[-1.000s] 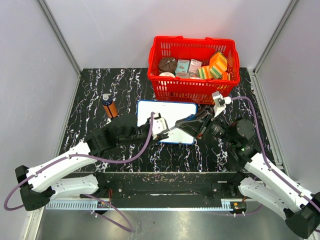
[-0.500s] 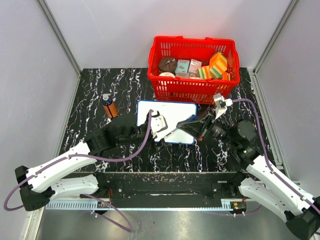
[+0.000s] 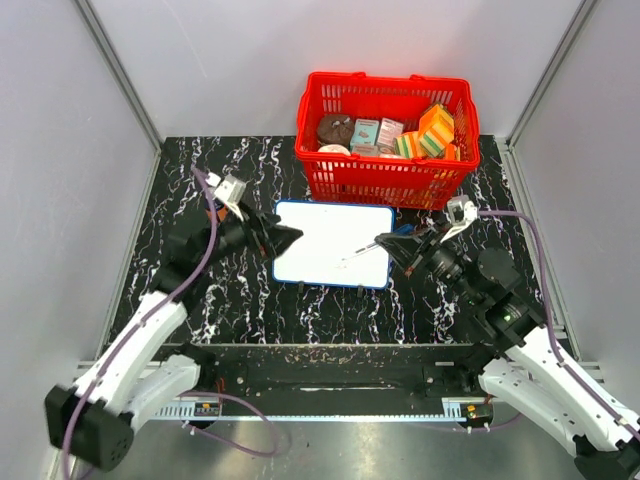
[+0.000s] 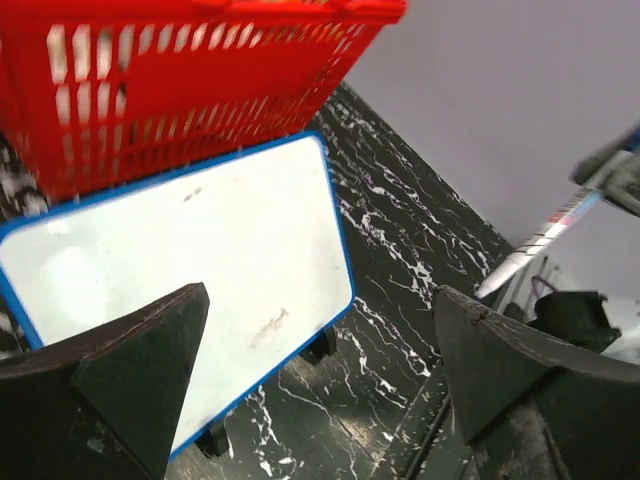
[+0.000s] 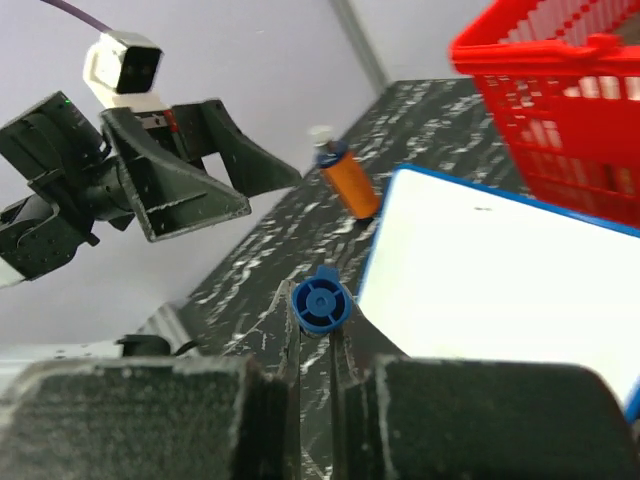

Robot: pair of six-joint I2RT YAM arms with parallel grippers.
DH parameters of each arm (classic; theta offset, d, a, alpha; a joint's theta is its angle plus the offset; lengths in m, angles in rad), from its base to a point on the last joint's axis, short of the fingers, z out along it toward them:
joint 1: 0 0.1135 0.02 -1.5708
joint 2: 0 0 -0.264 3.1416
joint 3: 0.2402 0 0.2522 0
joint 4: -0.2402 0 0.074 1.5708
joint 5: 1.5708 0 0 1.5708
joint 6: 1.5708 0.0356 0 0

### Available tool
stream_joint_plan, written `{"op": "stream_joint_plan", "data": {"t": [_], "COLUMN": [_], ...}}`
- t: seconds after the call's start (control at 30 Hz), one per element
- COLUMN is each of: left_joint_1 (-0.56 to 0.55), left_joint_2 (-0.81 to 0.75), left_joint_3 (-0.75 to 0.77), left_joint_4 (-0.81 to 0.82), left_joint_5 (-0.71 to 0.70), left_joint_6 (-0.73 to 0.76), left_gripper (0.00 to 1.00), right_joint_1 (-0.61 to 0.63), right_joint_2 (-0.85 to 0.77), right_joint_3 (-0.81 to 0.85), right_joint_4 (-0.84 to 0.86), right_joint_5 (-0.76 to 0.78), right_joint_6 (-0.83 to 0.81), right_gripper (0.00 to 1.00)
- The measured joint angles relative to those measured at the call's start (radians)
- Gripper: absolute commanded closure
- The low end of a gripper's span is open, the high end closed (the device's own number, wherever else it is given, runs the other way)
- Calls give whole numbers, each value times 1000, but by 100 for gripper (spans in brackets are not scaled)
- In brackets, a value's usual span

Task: Write a sentence on the whiteboard
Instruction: Hold the whiteboard on the whiteboard stand.

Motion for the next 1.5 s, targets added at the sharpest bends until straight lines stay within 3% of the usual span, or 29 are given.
{"op": "stream_joint_plan", "data": {"t": [0.1, 0.2, 0.37, 0.63, 0.8, 0.93, 1.13, 1.27, 1.37, 1.4, 1.5], "left_joint_1": [133, 208, 216, 225, 237, 252, 257, 257, 257, 257, 261], "left_joint_2": [121, 271, 430, 497, 518, 546, 645, 714, 728, 729, 738], "left_joint_3": [-53, -83, -78, -47, -58, -92, -91, -90, -90, -90, -80], "left_joint_4": [108, 108, 60, 42, 97, 223, 375, 436, 452, 457, 450], "left_joint_5": [96, 115, 61, -83, -92, -15, 169, 256, 288, 296, 321], "left_joint_6": [-140, -212, -224, -164, -133, -122, -111, -109, -95, -91, -66], "left_gripper": [1, 1, 2, 2, 2, 3, 15, 28, 48, 62, 87], "right_joint_1": [0, 0, 0, 0, 0, 0, 0, 0, 0, 0, 0], "right_joint_2": [-28, -61, -83, -34, -27, -30, -42, -48, -52, -53, -57], "right_joint_3": [0, 0, 0, 0, 0, -3, -13, -14, -14, -14, -14], "right_joint_4": [-61, -87, -100, -106, -105, -105, -106, -107, -113, -114, -114], "right_joint_5": [106, 187, 272, 286, 284, 283, 281, 278, 278, 278, 278], "right_joint_6": [-51, -100, -156, -178, -178, -178, -176, -173, -174, -174, -174], "right_gripper": [100, 100, 100, 100, 100, 100, 100, 100, 100, 100, 100]}}
